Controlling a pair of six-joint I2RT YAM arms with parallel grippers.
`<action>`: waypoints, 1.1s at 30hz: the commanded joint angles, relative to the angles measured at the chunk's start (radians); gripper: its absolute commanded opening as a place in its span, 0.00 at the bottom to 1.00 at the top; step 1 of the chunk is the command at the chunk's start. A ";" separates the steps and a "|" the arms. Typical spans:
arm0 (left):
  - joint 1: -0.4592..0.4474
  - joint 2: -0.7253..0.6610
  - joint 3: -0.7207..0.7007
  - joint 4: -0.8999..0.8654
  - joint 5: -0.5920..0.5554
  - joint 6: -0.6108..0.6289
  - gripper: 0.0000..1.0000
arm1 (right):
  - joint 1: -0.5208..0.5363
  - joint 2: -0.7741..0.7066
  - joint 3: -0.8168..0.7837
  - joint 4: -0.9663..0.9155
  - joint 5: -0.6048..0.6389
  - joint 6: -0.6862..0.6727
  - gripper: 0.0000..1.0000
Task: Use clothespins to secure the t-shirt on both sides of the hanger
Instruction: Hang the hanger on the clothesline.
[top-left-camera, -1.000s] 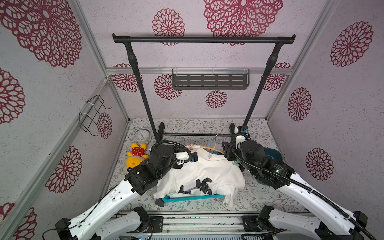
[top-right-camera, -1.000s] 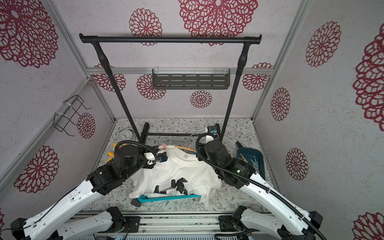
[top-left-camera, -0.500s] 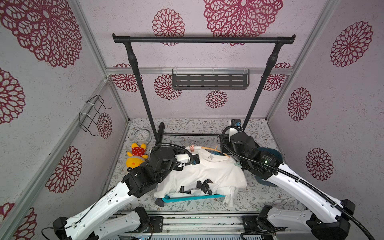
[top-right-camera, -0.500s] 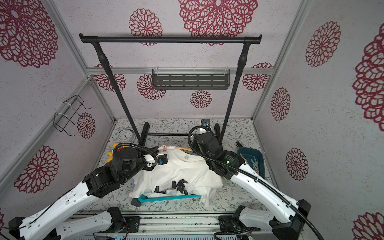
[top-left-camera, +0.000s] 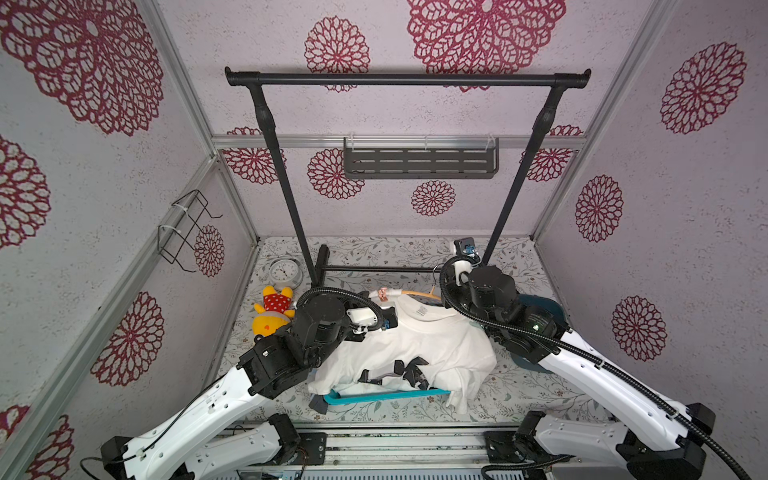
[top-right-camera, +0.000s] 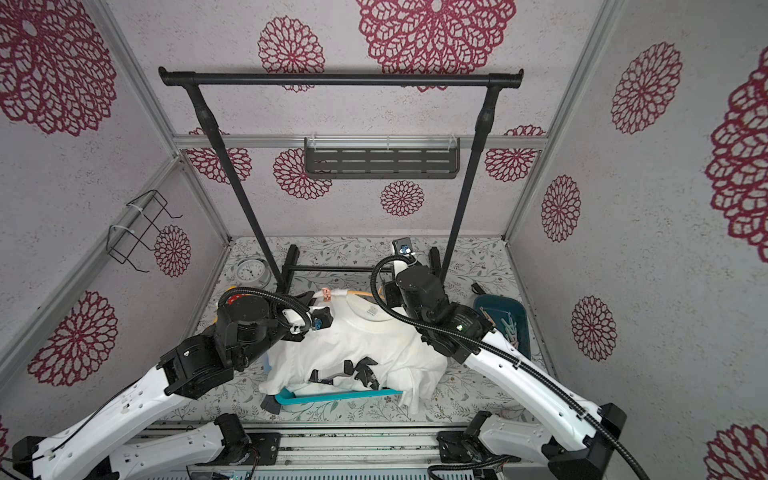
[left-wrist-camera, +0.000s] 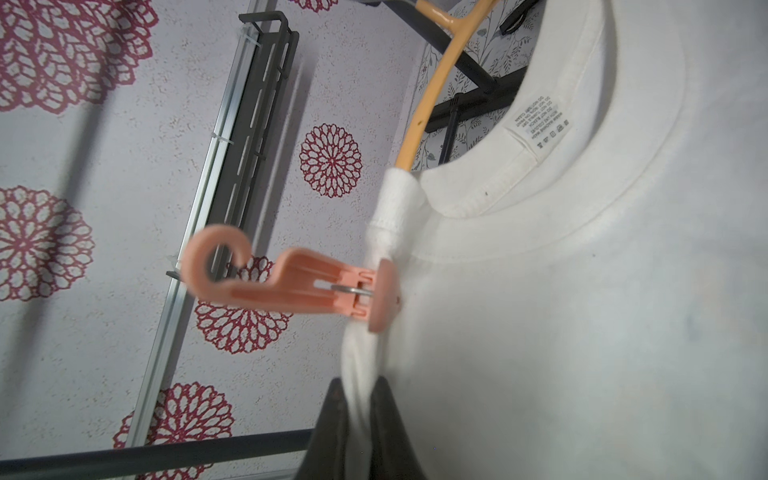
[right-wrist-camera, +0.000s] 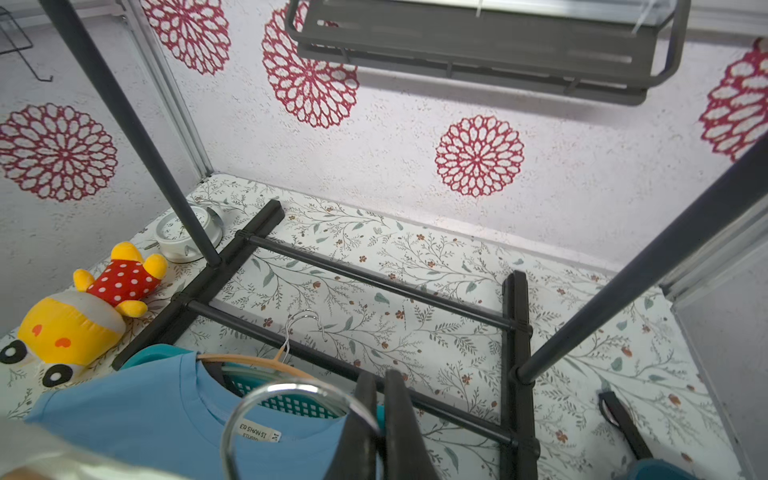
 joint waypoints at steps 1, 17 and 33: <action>-0.033 -0.029 0.038 -0.005 0.048 -0.044 0.21 | -0.008 -0.061 0.008 0.174 -0.034 -0.068 0.00; -0.039 -0.157 0.148 -0.327 0.350 -0.331 0.76 | -0.008 -0.208 -0.052 0.295 -0.205 -0.302 0.00; -0.037 -0.027 0.304 -0.409 0.386 -0.564 0.73 | -0.008 -0.309 -0.092 0.302 -0.393 -0.363 0.00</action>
